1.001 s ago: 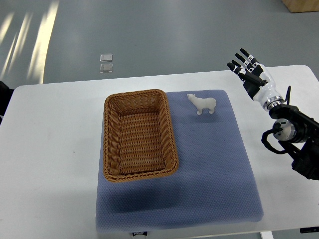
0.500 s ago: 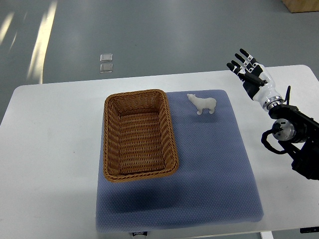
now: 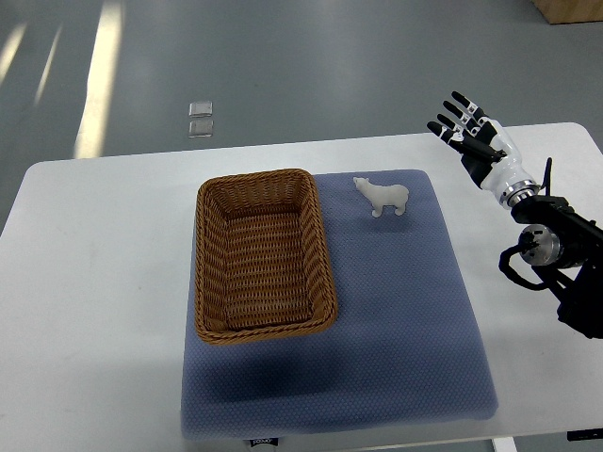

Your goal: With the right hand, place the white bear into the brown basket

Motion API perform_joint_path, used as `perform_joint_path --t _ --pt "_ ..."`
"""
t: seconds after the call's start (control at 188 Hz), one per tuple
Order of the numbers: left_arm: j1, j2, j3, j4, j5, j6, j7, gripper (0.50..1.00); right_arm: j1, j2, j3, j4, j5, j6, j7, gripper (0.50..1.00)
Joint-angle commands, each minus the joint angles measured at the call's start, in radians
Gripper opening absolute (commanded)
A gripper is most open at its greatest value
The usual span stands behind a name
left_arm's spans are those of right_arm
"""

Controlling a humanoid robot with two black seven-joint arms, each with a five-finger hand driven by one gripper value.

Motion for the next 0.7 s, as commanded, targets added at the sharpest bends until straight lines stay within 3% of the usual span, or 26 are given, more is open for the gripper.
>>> perform_joint_path --t 0.0,0.484,0.697 --pt "0.000 0.000 0.000 0.000 0.000 0.000 0.000 1.000 -0.001 0.000 -0.001 0.000 -0.031 0.000 0.000 0.926" --pt "0.000 0.000 0.000 0.001 0.000 0.000 0.000 1.000 0.048 0.000 -0.022 0.000 -0.349 -0.002 0.000 0.926" --pt "-0.001 0.000 0.000 0.001 0.000 0.000 0.000 1.000 0.102 -0.016 -0.148 0.000 -0.478 -0.011 0.002 0.926"
